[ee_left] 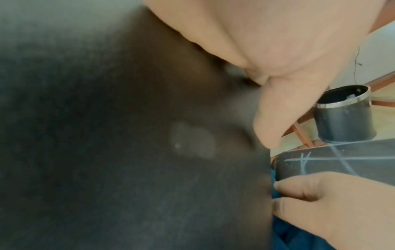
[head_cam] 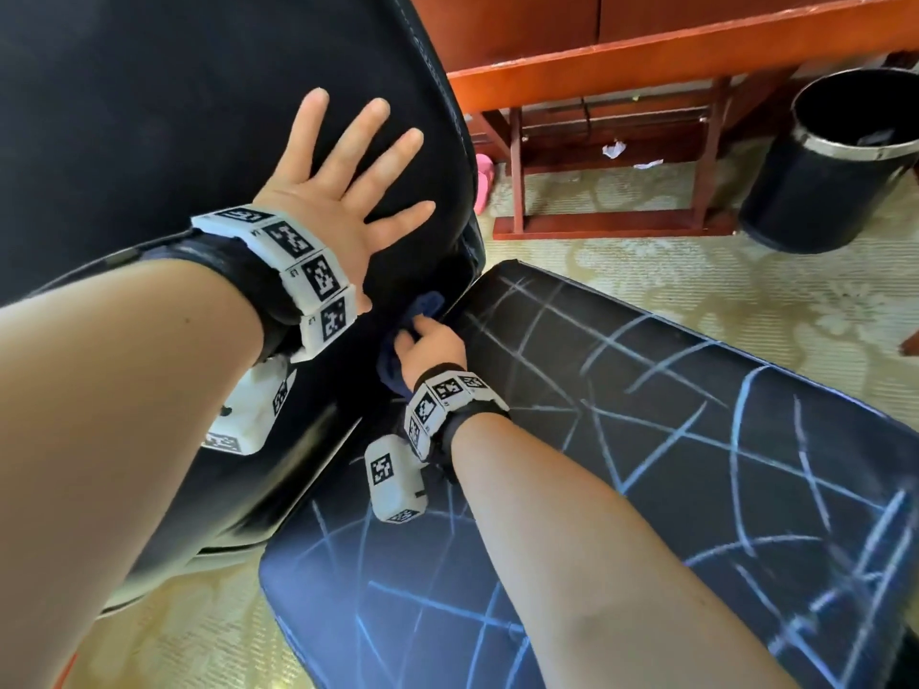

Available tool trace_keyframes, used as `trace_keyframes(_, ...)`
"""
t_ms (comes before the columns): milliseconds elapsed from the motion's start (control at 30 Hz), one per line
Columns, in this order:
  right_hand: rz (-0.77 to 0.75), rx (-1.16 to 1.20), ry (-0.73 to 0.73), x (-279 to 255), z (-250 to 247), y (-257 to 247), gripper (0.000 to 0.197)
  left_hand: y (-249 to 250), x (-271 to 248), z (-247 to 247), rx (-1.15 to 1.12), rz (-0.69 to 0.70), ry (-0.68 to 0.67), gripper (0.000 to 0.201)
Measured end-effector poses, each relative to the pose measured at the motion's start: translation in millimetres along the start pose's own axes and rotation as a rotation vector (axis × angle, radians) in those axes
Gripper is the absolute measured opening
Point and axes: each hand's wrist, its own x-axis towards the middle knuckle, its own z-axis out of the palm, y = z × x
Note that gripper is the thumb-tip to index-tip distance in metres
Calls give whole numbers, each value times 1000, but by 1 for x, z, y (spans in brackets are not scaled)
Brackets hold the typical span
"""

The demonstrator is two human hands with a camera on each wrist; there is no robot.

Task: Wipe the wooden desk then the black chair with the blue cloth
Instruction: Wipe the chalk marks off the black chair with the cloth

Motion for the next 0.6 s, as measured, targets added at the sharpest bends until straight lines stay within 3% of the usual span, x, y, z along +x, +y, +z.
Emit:
trace_keyframes(167, 11, -6, 163, -4, -22, -8, 39, 2, -27, 4, -59, 82, -50, 91)
trace_keyframes(267, 13, -32, 154, -4, -12, -18, 39, 5, -59, 32, -9, 88, -77, 88)
trace_keyframes(600, 111, -162, 94, -64, 93, -1, 33, -23, -125, 77, 6, 56, -17, 79)
